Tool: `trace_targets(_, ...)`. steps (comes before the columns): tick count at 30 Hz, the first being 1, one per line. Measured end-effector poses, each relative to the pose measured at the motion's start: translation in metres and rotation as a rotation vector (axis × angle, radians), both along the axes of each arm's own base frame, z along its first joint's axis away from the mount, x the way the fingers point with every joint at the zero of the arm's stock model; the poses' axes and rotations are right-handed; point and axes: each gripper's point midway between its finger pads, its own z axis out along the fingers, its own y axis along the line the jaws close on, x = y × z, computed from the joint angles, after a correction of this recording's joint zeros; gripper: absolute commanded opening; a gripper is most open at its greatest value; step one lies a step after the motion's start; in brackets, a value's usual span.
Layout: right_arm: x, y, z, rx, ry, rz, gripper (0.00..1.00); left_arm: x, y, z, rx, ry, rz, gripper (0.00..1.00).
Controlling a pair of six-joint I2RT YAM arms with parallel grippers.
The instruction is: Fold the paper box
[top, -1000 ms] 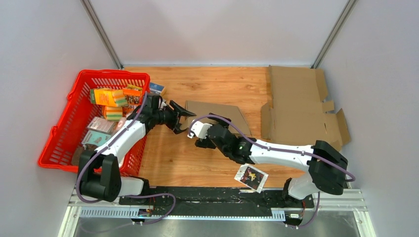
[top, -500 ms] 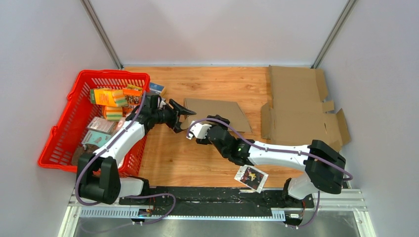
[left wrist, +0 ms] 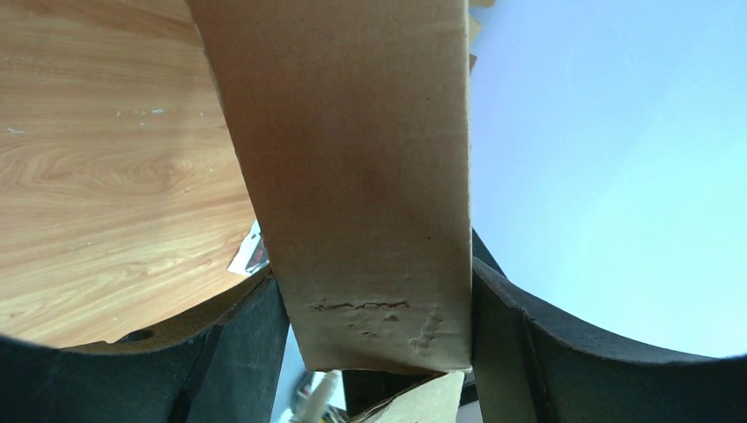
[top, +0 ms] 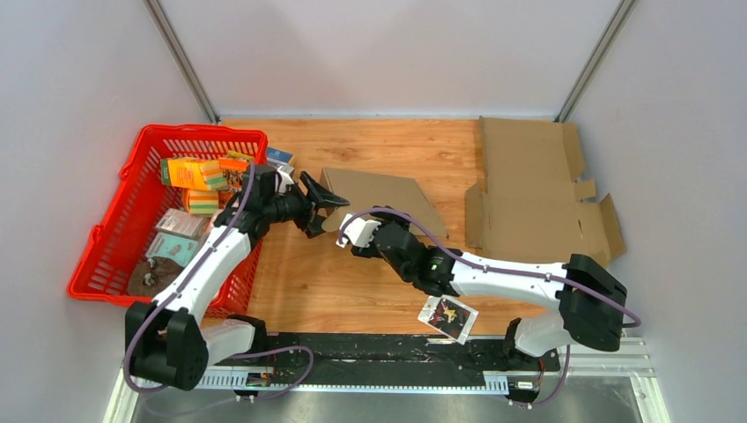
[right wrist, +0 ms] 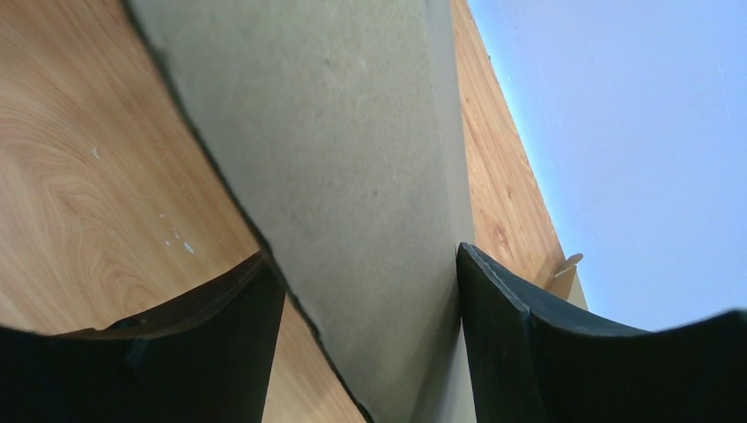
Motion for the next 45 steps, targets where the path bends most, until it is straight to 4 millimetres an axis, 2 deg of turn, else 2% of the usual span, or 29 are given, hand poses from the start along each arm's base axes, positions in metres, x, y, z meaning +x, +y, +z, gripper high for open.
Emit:
trace_targets(7,-0.009,0.003,0.019,0.072,-0.006,0.031,0.32,-0.010,0.009,0.029,-0.021,-0.134,0.023,0.76)
trace_targets(12,-0.020,0.002,0.013,0.083,0.003,0.043,0.31,-0.014,0.012,0.023,-0.080,-0.039,0.033,0.77)
trace_targets(15,-0.023,-0.004,0.006,0.055,0.000,0.017,0.30,-0.011,0.018,0.018,-0.060,0.049,0.063,0.77)
trace_targets(18,-0.023,-0.013,0.002,0.019,-0.009,-0.020,0.30,-0.006,0.024,0.029,0.006,0.129,0.080,0.78)
trace_targets(22,-0.023,-0.018,0.003,0.011,-0.018,-0.053,0.30,-0.005,0.033,0.049,0.097,0.148,0.096,0.76)
trace_targets(26,-0.028,-0.027,-0.003,-0.010,0.029,-0.078,0.30,-0.007,0.047,0.050,0.171,0.113,0.127,0.72)
trace_targets(28,-0.032,-0.029,-0.003,-0.026,0.081,-0.080,0.32,-0.011,0.051,0.049,0.191,0.061,0.120,0.61)
trace_targets(29,-0.033,-0.029,-0.001,-0.025,0.108,-0.082,0.32,-0.014,0.051,0.049,0.190,0.032,0.115,0.59)
trace_targets(32,-0.037,-0.030,0.007,-0.022,0.206,-0.070,0.32,-0.020,0.046,0.057,0.161,-0.130,0.067,0.59)
trace_targets(34,-0.036,-0.031,0.019,0.006,0.295,-0.062,0.34,-0.025,0.043,0.067,0.174,-0.263,0.008,0.57)
trace_targets(38,-0.026,-0.035,0.037,0.077,0.466,-0.057,0.32,-0.037,0.045,0.080,0.331,-0.562,-0.091,0.56)
trace_targets(41,-0.016,-0.030,0.037,0.082,0.558,-0.043,0.29,-0.049,0.048,0.088,0.429,-0.739,-0.135,0.56)
trace_targets(45,-0.001,-0.019,0.035,0.047,0.636,-0.015,0.31,-0.058,0.051,0.084,0.526,-0.874,-0.180,0.56)
